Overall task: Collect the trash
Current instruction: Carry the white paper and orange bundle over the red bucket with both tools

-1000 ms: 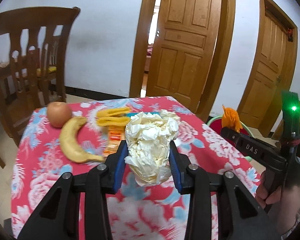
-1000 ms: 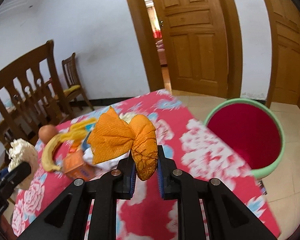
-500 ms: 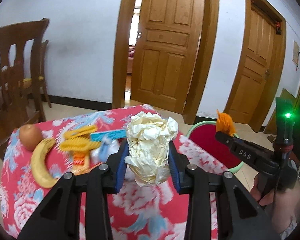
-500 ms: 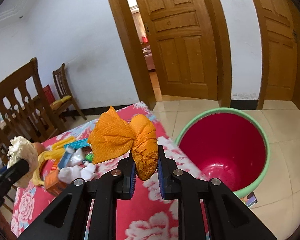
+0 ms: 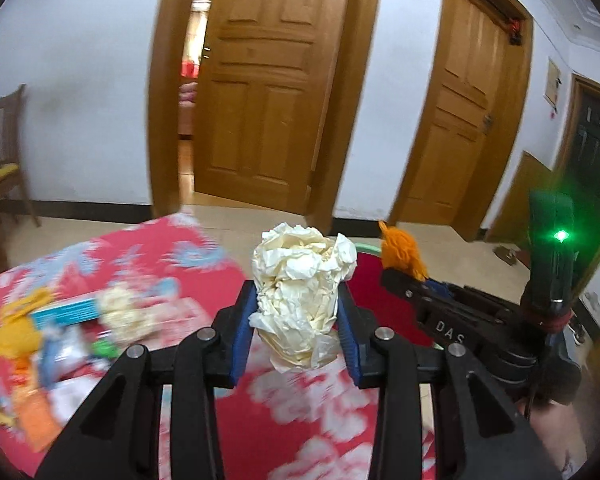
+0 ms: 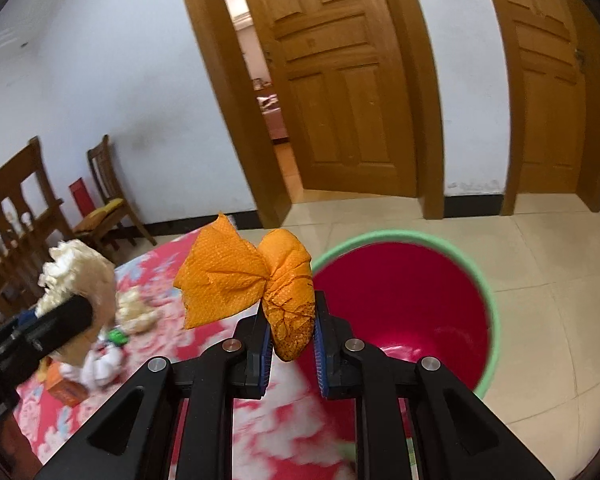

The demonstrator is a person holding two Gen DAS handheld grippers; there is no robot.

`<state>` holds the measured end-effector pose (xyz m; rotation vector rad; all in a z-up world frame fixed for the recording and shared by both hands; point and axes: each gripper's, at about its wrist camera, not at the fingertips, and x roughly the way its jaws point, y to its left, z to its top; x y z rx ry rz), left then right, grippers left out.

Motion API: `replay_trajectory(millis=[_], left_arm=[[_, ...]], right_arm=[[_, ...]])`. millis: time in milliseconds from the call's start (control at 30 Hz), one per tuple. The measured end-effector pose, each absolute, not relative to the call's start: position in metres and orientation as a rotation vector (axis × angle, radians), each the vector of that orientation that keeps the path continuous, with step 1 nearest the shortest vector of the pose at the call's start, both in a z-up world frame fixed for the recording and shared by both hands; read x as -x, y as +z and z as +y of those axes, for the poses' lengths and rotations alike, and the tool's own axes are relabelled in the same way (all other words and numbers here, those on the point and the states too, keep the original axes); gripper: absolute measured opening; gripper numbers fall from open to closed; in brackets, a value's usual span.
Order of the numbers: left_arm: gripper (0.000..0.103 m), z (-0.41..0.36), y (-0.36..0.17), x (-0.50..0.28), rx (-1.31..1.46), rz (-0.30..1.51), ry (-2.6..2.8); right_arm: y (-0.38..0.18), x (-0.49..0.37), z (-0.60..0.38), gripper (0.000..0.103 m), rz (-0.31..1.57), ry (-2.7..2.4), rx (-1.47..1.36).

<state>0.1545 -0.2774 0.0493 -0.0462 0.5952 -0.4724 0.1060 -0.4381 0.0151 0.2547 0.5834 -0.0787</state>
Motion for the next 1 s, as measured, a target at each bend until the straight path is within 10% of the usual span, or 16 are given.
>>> replay_trajectory(millis=[1000], left_arm=[[0.042,-0.364,0.005,-0.19,0.042,0.668,-0.595]], right_arm=[[-0.031,-0.098,-0.517,0.019,0.616,-0.143,-0.287]])
